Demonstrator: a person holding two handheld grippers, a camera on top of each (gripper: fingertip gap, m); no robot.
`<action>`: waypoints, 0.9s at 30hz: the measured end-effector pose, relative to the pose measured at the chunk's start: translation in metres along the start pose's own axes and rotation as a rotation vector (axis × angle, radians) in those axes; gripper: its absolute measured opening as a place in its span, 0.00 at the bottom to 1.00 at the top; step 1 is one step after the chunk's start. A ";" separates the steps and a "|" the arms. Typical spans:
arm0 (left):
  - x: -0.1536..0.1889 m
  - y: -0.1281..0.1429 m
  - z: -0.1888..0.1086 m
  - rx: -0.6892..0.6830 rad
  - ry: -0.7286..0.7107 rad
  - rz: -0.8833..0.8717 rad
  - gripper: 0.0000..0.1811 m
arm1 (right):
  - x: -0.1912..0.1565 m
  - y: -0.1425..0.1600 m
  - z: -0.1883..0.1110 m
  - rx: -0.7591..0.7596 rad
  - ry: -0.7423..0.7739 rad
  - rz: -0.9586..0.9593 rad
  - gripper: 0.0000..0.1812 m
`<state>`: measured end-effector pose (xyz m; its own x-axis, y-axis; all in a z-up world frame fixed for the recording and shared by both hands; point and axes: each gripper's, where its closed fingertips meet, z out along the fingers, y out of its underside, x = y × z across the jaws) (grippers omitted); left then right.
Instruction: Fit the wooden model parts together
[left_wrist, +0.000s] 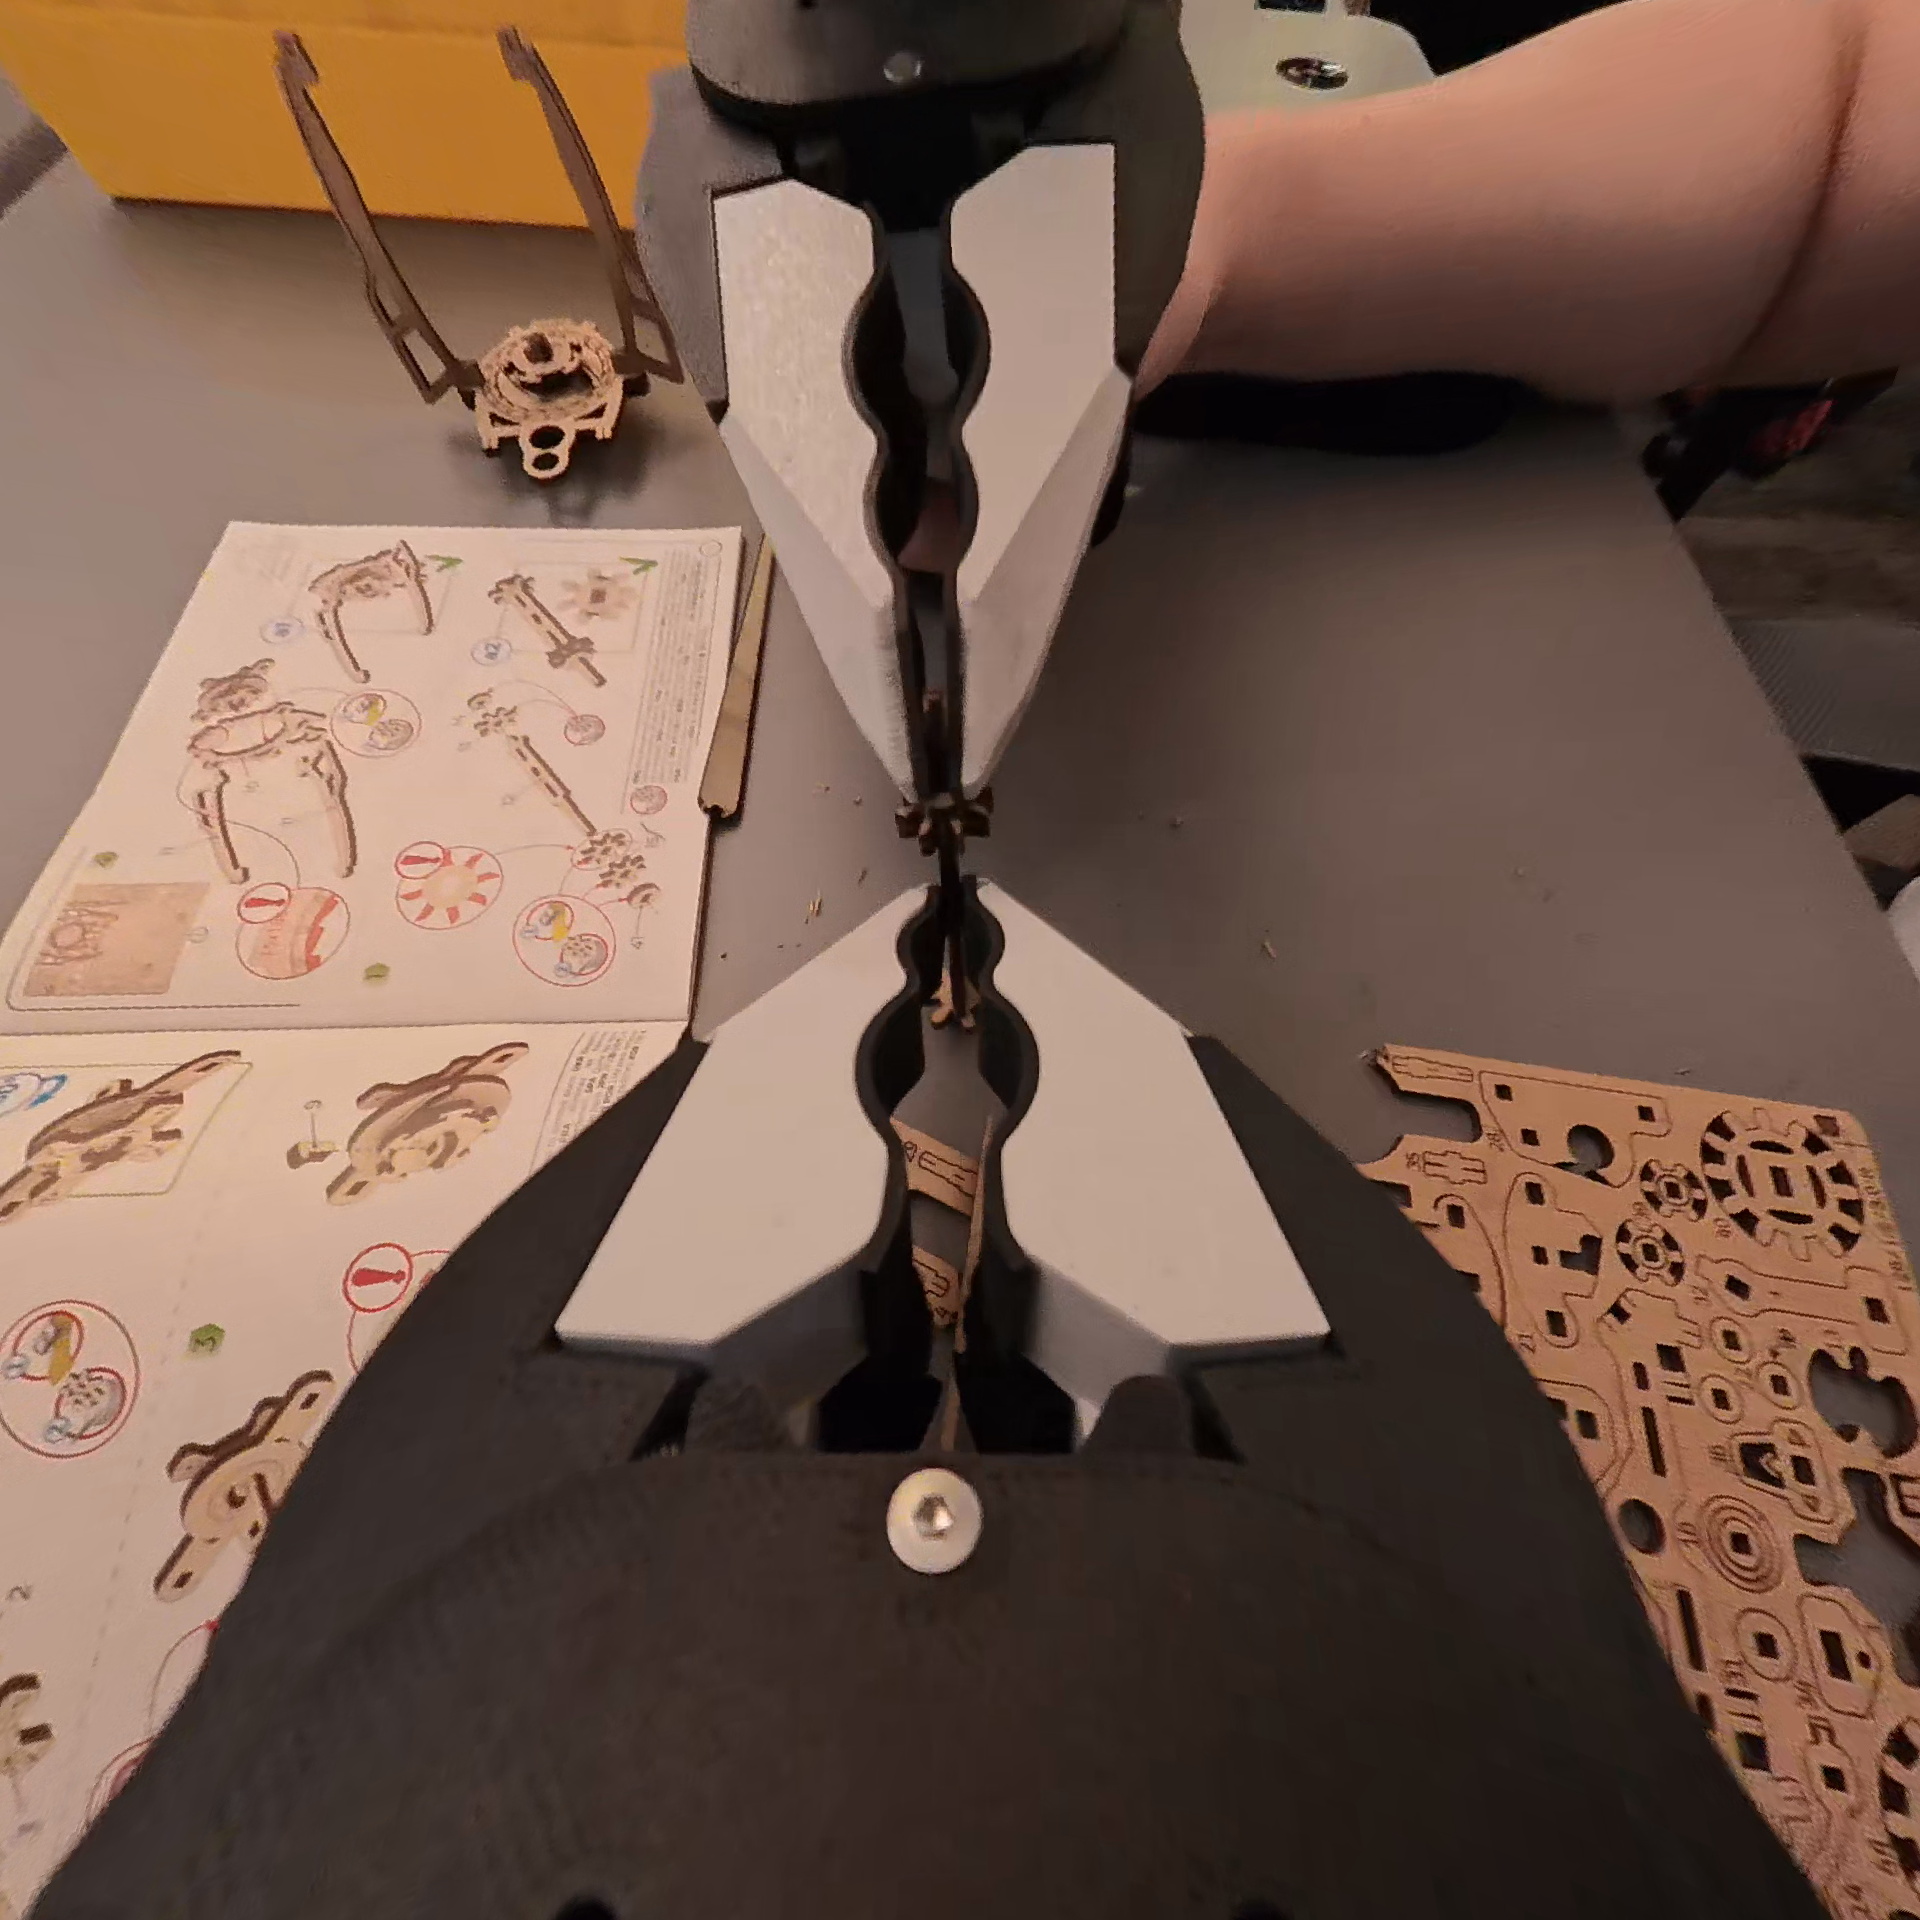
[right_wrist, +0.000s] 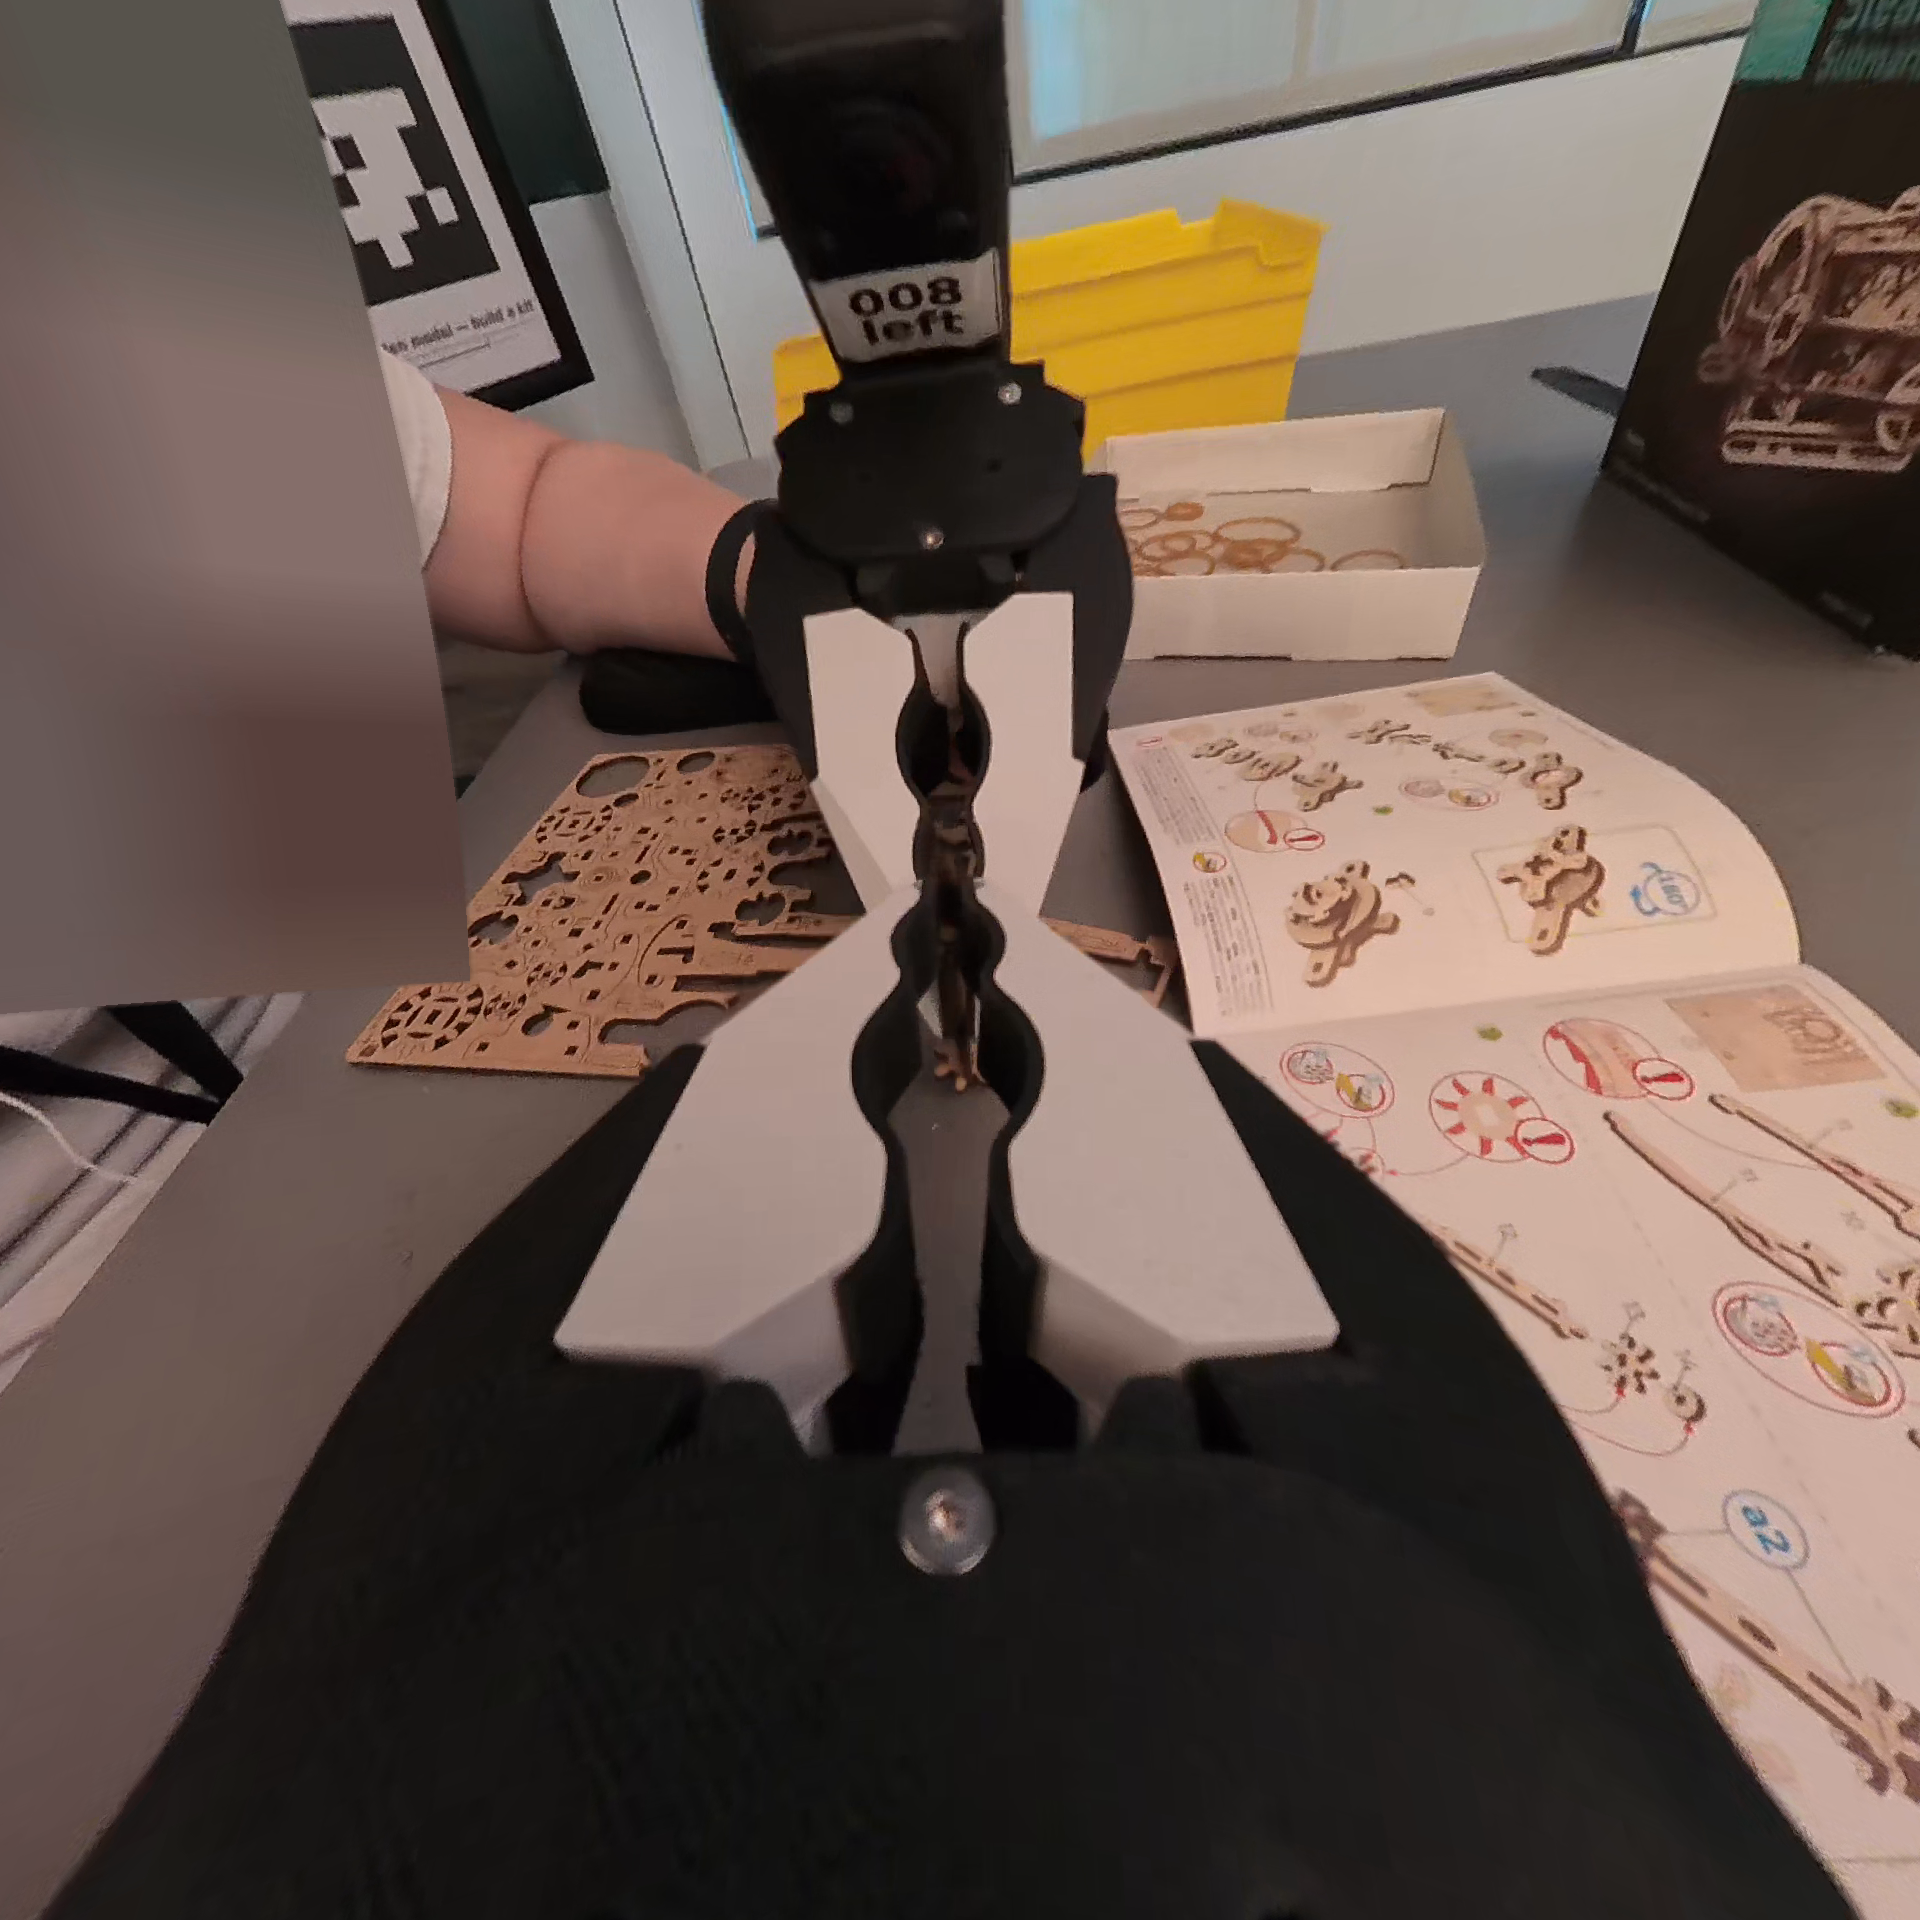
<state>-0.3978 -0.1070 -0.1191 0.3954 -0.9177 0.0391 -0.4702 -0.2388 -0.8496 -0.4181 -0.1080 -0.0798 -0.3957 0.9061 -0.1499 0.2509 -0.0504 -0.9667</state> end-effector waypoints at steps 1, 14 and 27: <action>0.000 0.000 0.000 0.000 -0.004 0.002 0.00 | 0.000 0.000 -0.001 0.002 0.003 -0.007 0.00; 0.003 0.004 -0.006 0.000 0.018 -0.019 0.00 | -0.005 -0.004 0.011 -0.060 0.075 -0.177 0.00; 0.001 0.001 -0.005 0.008 -0.023 0.008 0.00 | -0.004 -0.005 0.008 -0.099 0.094 -0.145 0.00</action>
<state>-0.4016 -0.1099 -0.1174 0.4100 -0.9119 0.0200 -0.4671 -0.2288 -0.8541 -0.4248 -0.1143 -0.0762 -0.3506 0.9364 0.0136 0.2849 0.1205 -0.9509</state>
